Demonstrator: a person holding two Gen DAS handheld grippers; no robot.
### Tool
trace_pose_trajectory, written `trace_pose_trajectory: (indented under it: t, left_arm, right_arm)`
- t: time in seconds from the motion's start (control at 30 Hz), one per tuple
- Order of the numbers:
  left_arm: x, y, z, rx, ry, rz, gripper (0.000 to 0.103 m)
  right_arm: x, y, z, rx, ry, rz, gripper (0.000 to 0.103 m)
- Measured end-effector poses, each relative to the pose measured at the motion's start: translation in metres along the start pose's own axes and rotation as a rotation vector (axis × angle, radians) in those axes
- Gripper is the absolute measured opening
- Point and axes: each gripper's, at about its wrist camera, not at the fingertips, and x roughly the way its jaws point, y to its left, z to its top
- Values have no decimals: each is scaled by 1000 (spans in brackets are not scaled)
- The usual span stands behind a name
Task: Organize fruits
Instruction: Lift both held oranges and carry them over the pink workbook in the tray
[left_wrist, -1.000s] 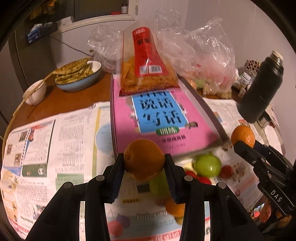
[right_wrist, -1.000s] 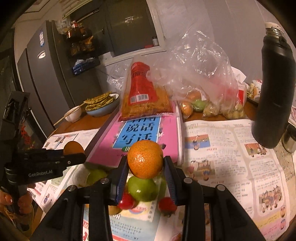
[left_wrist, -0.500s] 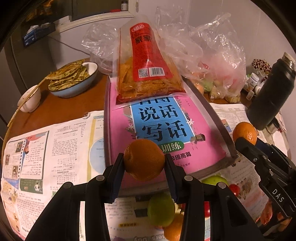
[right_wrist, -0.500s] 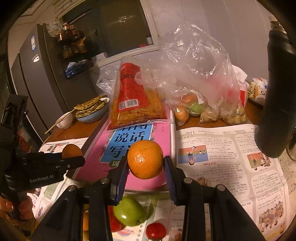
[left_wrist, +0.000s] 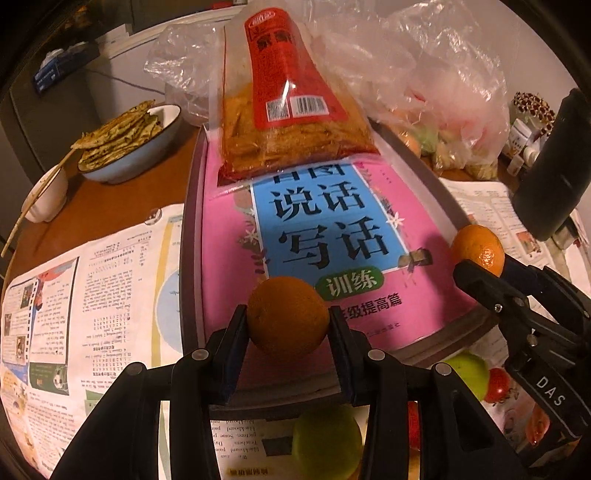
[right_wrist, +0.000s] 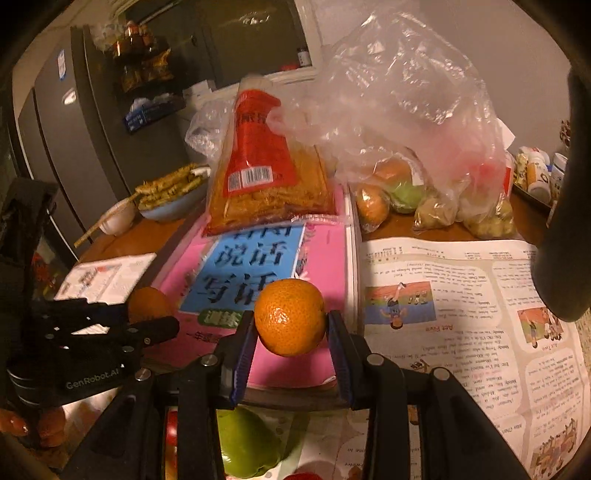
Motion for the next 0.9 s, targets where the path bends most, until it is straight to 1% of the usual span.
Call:
trace_pose_trajectory:
  t: [0.07,0.13,0.43,0.63,0.9]
  left_arm:
    - [5,-1,0,4,10,1,44]
    - [7,-1,-1,6,12,2,44]
    - [4,-1,-3,6,3,8,44]
    - [3,0,-6,14,-1,5,43]
    - [0,1,-8,11,1,0,44]
  right_arm:
    - [6,-1,-2,-3,19,-6,39]
    - [7,0,-3,-17,18,-11,39]
    - [10,4,-5,-46,34,-24,39]
    - [14,10,-6,-91,45,-62,39]
    - [12,14,-8,-121,59,-80,39]
